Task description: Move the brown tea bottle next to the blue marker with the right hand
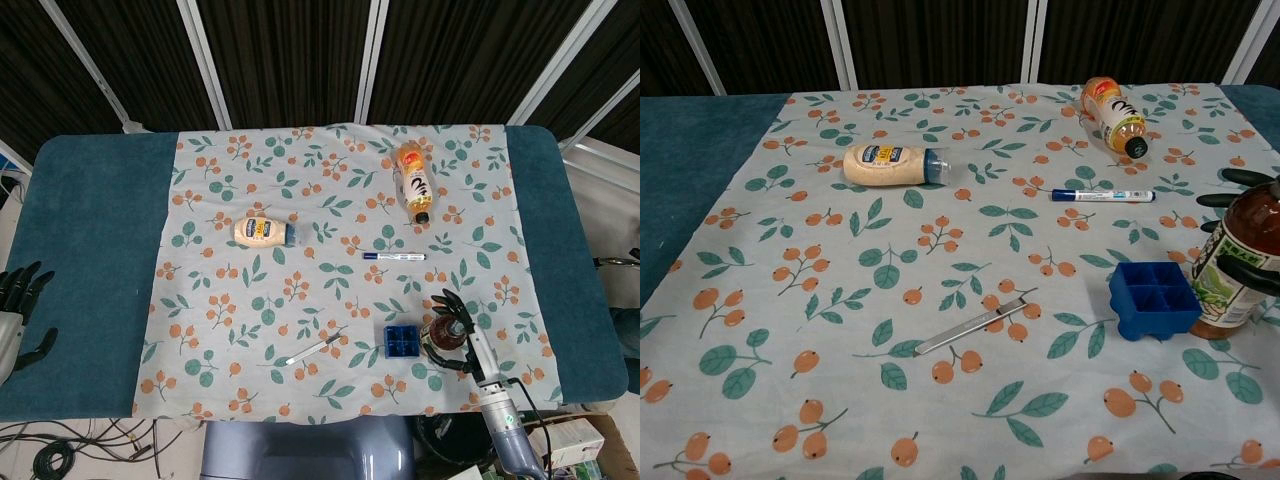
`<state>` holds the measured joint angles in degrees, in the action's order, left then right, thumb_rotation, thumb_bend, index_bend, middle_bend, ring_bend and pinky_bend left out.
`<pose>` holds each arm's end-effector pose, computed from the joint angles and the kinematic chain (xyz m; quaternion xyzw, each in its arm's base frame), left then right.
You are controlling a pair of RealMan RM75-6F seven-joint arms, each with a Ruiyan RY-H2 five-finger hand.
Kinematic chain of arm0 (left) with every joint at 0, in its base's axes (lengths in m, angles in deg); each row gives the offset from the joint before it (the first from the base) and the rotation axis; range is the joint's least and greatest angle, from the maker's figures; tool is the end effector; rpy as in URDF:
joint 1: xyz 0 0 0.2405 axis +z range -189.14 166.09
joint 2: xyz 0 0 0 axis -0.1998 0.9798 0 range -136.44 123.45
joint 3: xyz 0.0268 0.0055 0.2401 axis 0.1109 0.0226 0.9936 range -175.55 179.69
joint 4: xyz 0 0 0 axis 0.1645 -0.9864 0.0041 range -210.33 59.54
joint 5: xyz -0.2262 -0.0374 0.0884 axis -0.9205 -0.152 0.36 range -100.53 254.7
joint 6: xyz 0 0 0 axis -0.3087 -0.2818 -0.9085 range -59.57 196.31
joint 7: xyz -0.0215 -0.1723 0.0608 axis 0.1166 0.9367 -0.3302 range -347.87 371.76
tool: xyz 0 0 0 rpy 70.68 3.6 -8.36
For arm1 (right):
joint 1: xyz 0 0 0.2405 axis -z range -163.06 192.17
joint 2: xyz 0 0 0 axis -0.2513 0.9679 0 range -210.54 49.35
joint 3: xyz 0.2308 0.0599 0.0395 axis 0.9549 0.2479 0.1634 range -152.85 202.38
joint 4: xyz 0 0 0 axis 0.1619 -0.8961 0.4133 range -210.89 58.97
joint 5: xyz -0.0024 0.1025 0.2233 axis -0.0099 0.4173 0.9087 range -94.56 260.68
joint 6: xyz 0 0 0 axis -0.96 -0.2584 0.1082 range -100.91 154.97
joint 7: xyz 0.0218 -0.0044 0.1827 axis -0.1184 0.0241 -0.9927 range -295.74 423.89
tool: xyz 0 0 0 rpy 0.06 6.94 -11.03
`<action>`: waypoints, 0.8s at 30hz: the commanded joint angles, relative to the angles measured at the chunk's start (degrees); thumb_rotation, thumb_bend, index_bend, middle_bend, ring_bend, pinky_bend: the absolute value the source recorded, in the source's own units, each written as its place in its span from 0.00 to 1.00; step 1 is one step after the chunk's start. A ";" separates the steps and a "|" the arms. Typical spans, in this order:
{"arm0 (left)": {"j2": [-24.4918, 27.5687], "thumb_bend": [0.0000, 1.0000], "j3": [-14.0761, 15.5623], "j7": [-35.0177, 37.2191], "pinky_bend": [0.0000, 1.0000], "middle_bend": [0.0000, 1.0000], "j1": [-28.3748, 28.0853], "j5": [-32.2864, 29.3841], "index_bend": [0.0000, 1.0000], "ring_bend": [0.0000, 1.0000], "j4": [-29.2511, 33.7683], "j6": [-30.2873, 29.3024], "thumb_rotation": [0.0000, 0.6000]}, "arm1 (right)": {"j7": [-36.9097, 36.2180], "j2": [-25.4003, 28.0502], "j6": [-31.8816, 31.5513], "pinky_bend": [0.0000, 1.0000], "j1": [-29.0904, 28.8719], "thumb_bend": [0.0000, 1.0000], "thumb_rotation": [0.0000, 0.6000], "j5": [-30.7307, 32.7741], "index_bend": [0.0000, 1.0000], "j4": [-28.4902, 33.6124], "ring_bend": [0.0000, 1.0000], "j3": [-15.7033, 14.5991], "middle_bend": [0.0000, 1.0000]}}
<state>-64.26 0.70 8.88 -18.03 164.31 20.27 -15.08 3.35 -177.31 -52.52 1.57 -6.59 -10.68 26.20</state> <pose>-0.3057 0.2249 0.1385 -0.6351 -0.3562 -0.3542 0.5868 -0.2774 -0.2562 -0.0483 0.3595 -0.6662 0.6174 0.2139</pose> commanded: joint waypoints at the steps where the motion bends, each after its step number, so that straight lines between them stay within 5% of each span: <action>1: 0.01 0.36 0.02 0.00 0.05 0.00 0.00 0.04 0.10 0.00 -0.03 0.00 1.00 | 0.01 0.04 -0.04 0.17 0.00 0.21 1.00 -0.01 0.09 0.06 0.20 0.00 0.14; 24: 0.00 0.36 0.04 -0.10 0.05 0.00 -0.02 0.02 0.10 0.00 -0.03 0.05 1.00 | 0.16 0.27 0.41 0.17 0.01 0.21 1.00 0.49 0.09 0.77 0.20 0.01 0.15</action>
<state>-64.26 0.75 8.78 -18.05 164.33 20.24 -15.04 3.51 -177.04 -52.11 1.58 -6.10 -9.90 26.20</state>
